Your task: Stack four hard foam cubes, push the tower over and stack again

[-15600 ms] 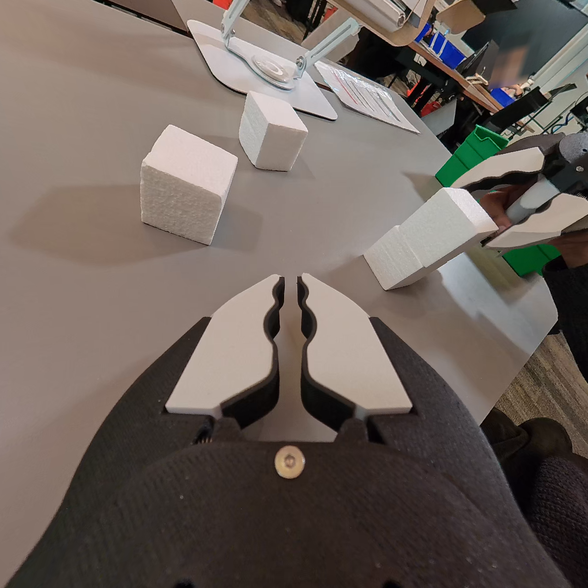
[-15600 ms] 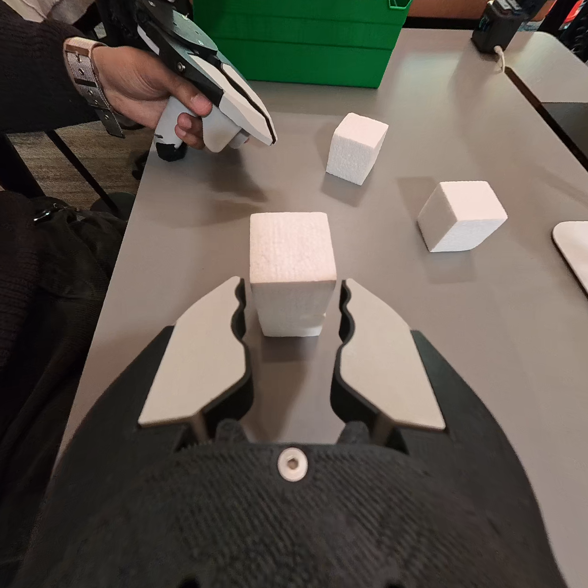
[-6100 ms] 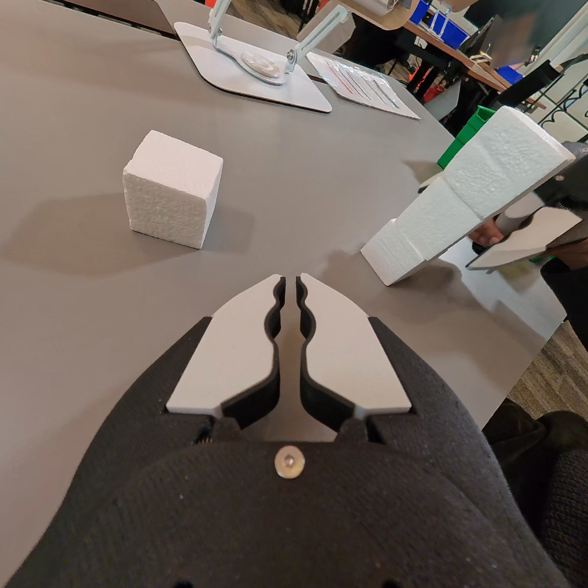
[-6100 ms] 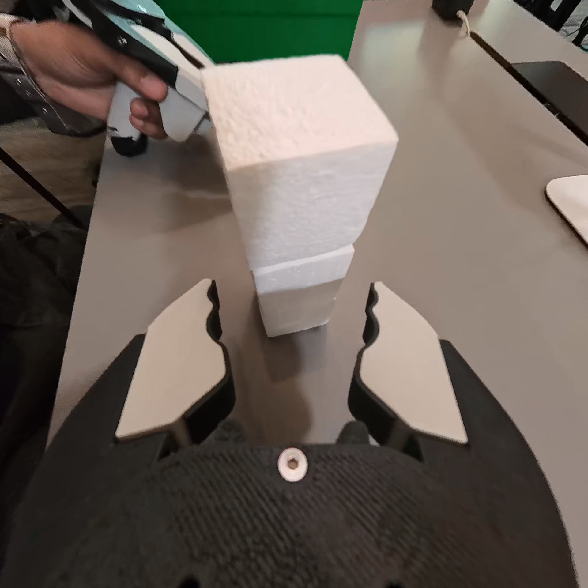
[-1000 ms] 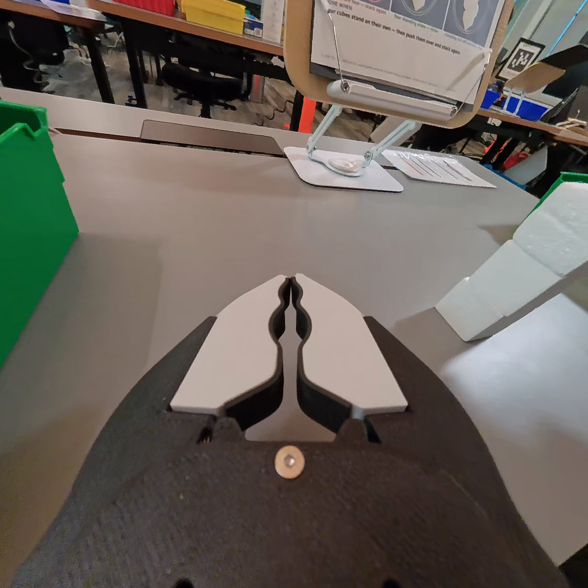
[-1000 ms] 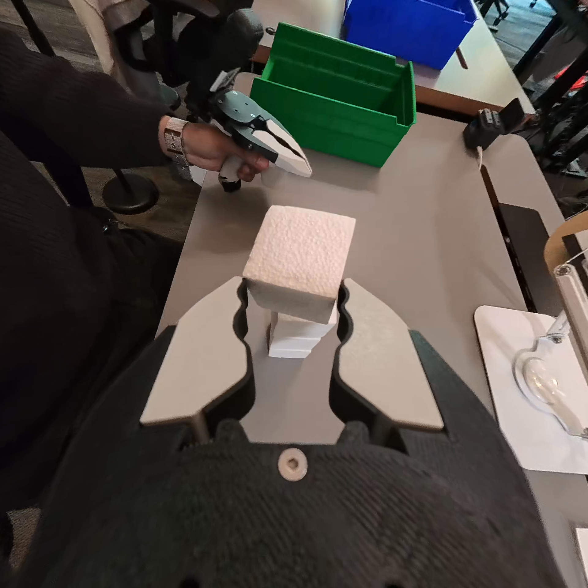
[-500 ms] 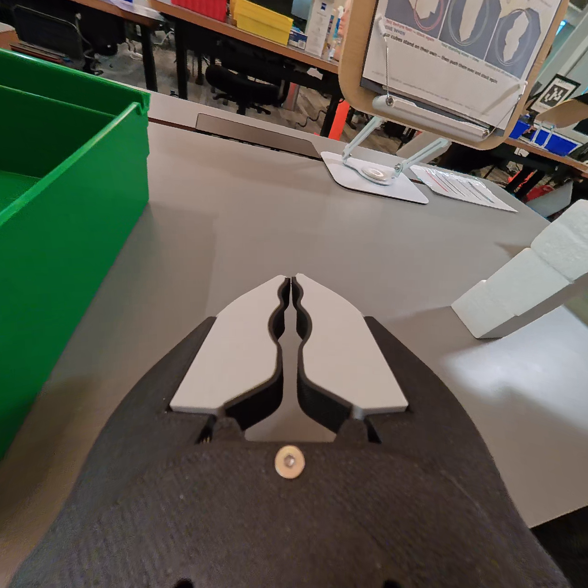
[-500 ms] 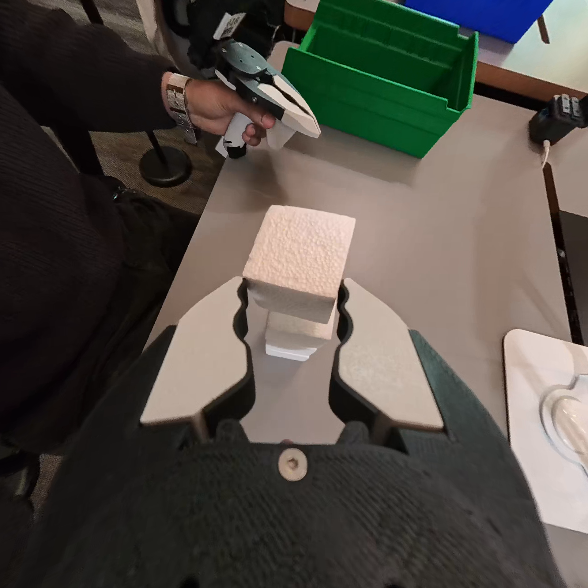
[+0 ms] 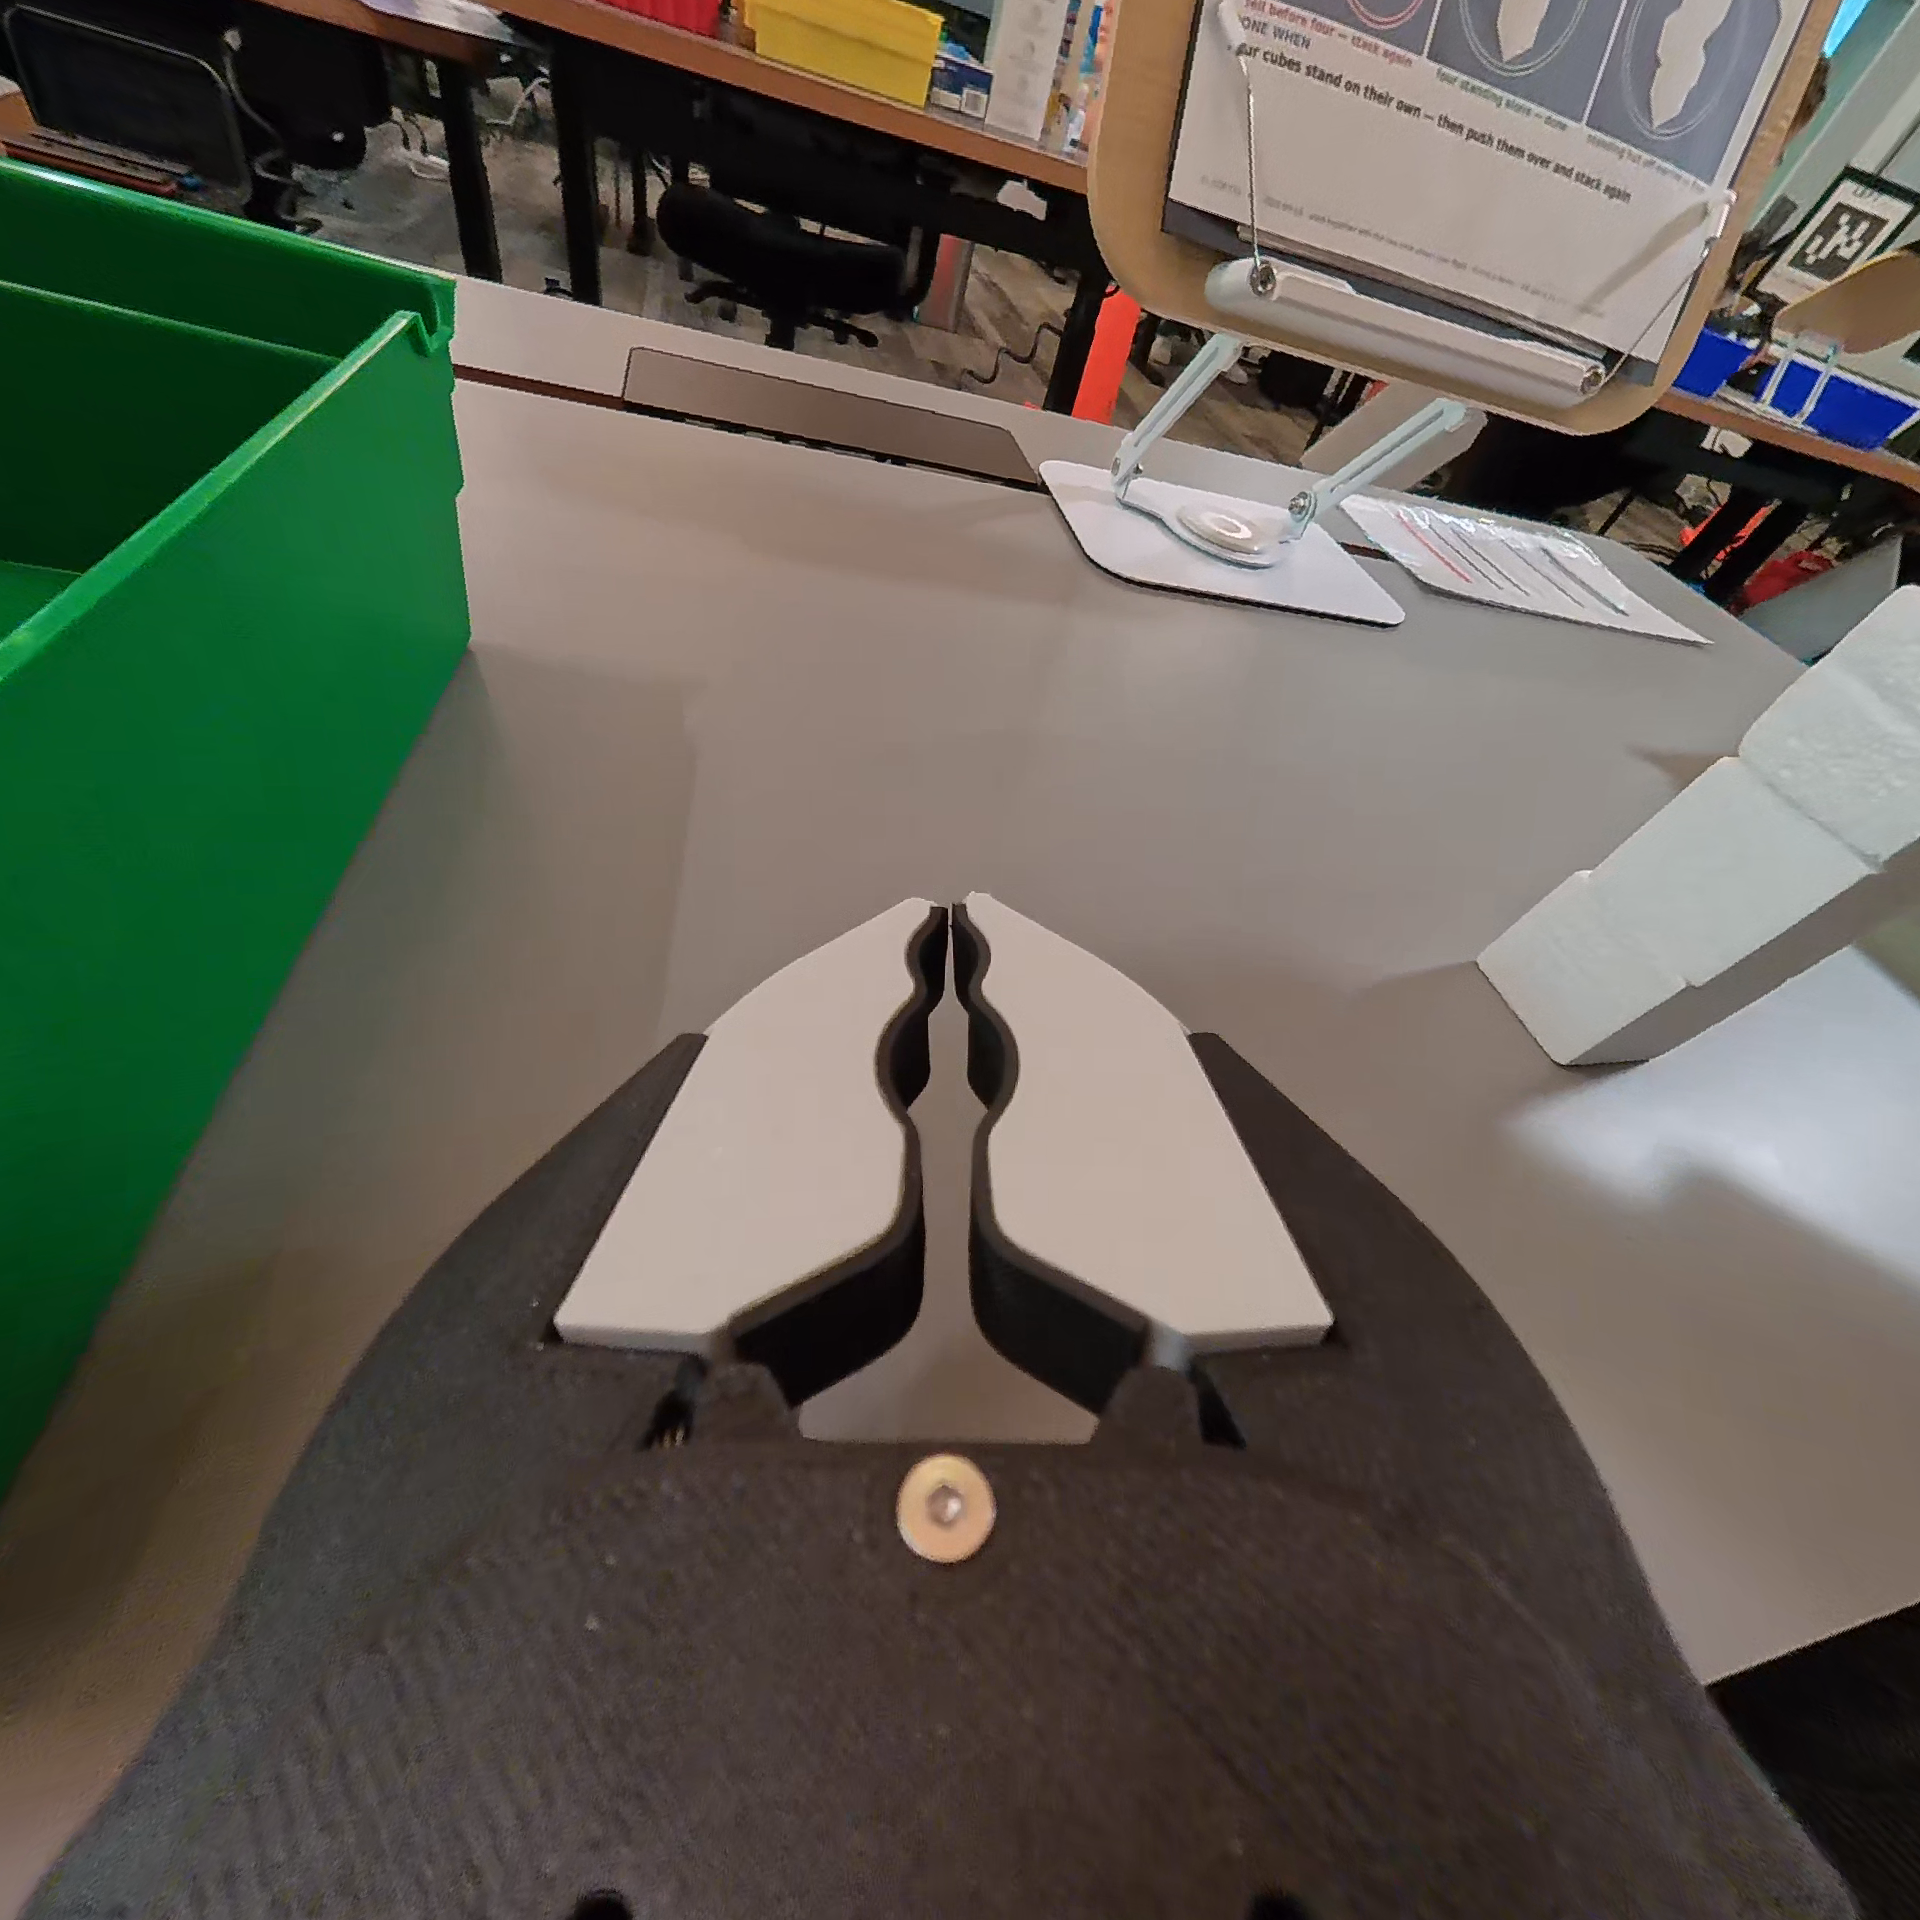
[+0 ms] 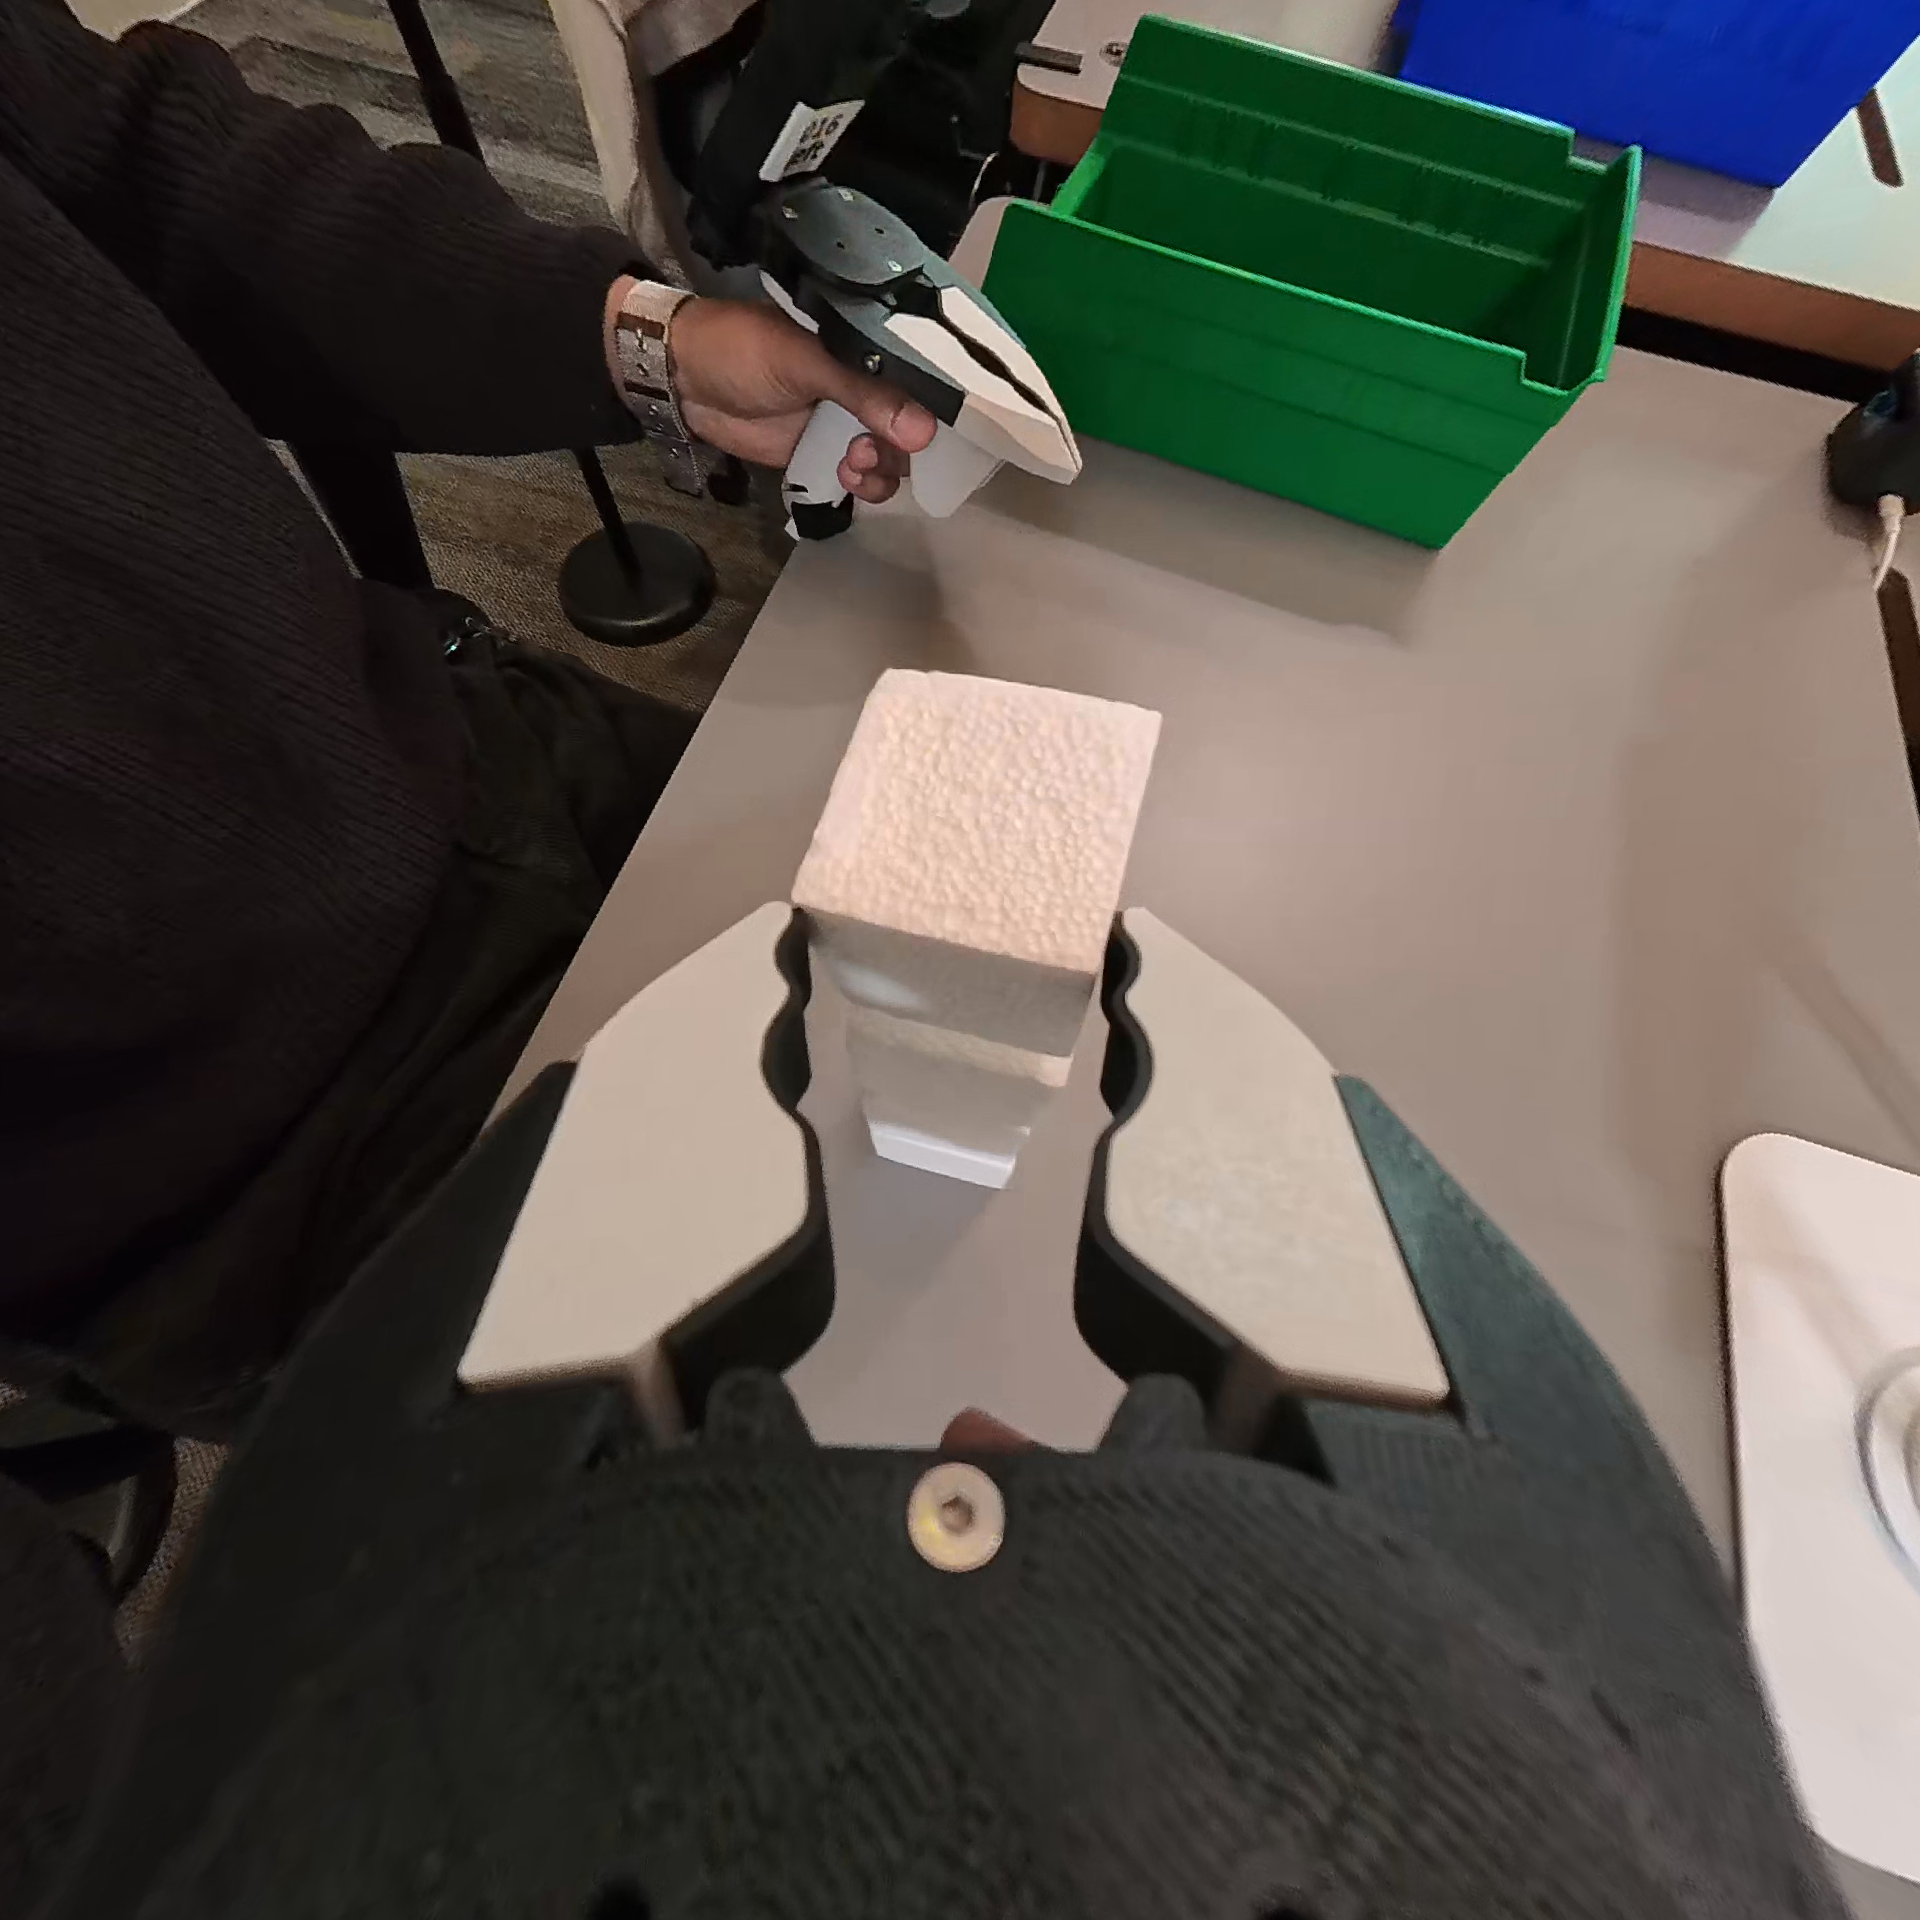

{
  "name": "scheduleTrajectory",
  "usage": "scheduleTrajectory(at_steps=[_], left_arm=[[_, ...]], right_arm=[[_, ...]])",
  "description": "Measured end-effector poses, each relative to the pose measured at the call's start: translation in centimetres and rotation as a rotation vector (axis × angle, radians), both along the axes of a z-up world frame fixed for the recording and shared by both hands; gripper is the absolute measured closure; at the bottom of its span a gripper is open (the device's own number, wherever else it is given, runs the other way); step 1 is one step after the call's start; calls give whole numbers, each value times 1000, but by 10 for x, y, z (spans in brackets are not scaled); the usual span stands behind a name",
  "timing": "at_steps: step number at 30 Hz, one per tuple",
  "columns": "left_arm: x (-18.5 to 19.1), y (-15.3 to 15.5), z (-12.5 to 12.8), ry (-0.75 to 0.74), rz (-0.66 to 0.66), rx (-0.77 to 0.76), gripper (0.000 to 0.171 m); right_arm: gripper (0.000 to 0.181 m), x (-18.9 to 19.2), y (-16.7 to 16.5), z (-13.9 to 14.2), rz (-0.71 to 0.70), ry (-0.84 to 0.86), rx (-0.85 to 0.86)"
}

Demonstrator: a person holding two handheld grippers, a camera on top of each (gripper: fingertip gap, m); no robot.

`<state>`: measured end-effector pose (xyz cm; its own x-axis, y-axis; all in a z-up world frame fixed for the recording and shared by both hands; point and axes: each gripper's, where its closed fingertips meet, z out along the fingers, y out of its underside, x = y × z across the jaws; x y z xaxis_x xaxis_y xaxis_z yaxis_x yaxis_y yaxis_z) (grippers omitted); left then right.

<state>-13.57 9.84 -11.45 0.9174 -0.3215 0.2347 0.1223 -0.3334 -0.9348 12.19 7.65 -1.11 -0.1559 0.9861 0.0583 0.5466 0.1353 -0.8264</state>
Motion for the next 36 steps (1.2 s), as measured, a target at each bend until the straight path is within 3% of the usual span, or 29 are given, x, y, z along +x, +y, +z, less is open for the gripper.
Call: scheduleTrajectory(at_steps=[36], left_arm=[[2, -3, -3, -2, -10, -15, 170]], right_arm=[[126, 2, 2, -6, 16, -28, 1]])
